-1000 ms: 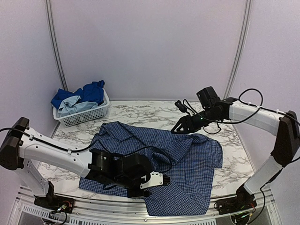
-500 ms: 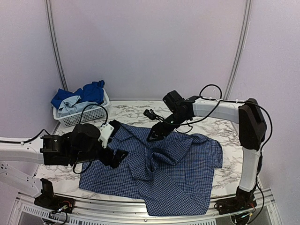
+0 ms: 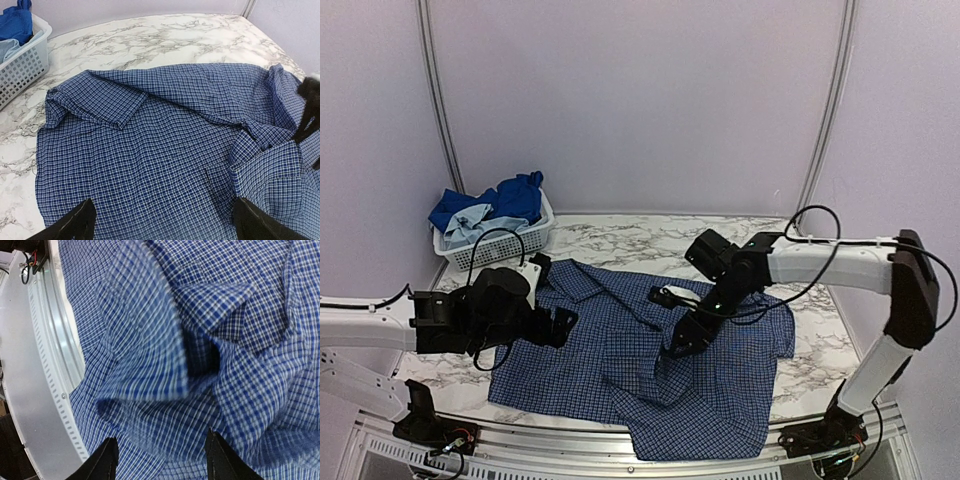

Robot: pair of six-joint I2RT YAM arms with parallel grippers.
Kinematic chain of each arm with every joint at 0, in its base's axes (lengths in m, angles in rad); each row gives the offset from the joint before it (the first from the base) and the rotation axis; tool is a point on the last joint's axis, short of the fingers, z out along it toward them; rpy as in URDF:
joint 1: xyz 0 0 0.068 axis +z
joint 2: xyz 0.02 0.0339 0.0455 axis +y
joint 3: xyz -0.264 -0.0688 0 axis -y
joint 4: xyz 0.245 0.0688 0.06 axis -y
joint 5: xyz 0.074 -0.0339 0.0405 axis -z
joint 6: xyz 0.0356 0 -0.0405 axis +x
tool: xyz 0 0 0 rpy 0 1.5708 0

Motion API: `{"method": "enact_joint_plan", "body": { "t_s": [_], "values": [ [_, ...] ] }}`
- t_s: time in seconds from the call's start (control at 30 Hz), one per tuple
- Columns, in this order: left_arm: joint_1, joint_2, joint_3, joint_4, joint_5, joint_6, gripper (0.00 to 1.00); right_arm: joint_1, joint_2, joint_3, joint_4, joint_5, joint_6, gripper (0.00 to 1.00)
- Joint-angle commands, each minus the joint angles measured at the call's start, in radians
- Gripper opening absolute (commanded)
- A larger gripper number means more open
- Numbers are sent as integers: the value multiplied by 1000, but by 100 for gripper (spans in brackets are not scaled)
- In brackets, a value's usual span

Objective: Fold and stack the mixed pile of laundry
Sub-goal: Adjust the flattened shirt at the center of the board.

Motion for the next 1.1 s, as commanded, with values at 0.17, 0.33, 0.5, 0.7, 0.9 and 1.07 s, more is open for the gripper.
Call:
{"method": "enact_joint_plan", "body": {
  "t_s": [0.17, 0.33, 0.5, 0.7, 0.9, 1.07],
  "values": [
    [88, 57, 47, -27, 34, -11, 99, -2, -200, -111, -8, 27, 100, 68],
    [128, 70, 49, -24, 57, -19, 99, -1, -79, 47, 4, -7, 171, 73],
    [151, 65, 59, -40, 35, -37, 99, 4, 34, 108, -1, -88, 227, 74],
    [165, 24, 56, -55, -9, -56, 99, 15, 106, 122, -44, -125, 234, 72],
    [186, 59, 84, -80, -34, -48, 99, 32, 185, 232, -57, -128, 225, 24],
    [265, 110, 134, -97, 37, -41, 99, -38, 154, 405, -109, 3, 220, 0]
  ]
}}
